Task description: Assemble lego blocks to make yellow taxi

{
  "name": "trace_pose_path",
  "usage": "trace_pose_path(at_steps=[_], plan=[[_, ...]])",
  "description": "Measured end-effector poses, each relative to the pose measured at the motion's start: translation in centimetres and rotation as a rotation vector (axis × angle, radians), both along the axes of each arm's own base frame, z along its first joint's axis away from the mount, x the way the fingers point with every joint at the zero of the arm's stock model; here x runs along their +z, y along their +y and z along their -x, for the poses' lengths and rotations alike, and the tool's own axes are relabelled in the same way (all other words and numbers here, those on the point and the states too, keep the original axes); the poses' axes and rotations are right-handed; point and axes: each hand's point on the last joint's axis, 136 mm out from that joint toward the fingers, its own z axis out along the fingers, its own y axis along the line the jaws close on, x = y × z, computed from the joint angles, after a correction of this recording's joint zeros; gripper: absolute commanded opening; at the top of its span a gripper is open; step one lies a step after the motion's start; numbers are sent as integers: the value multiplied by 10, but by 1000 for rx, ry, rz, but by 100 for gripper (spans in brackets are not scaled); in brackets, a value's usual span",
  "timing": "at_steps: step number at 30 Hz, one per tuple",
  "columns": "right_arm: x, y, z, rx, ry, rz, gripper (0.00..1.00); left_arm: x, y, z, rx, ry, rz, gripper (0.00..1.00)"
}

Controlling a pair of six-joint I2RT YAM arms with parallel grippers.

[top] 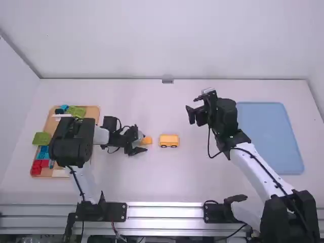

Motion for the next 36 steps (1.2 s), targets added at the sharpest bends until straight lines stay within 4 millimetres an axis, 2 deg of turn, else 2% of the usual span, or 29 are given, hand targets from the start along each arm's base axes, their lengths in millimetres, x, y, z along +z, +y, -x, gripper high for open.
trace_pose_path(at_steps=[7, 9, 15, 21, 25, 28, 31, 34, 36], plan=[[0, 9, 3, 22, -1, 2, 98, 0, 1, -2, 1, -16, -4, 53], [0, 15, 6, 38, 0, 1, 98, -1, 2, -3, 2, -20, -14, 44], [1, 17, 6, 43, -5, 0, 98, -2, 2, -3, -1, -26, -23, 27], [1, 17, 6, 40, -2, -1, 98, -2, 2, -4, 0, -26, -26, 24], [-1, 6, 3, 11, 9, -3, 98, -2, 2, -3, 0, -26, -25, 22], [-15, -5, 6, -10, 65, 19, 98, -1, 1, -2, 9, -1, -15, 22], [-30, -8, 16, 46, 112, 82, 98, 7, 1, 1, 20, 27, -10, 20], [-46, 5, 27, 205, 127, 145, 98, 29, 1, -4, 24, 6, -5, 18], [-67, 17, 36, 347, 149, 178, 98, 51, 0, -11, 23, -35, -1, 18]])
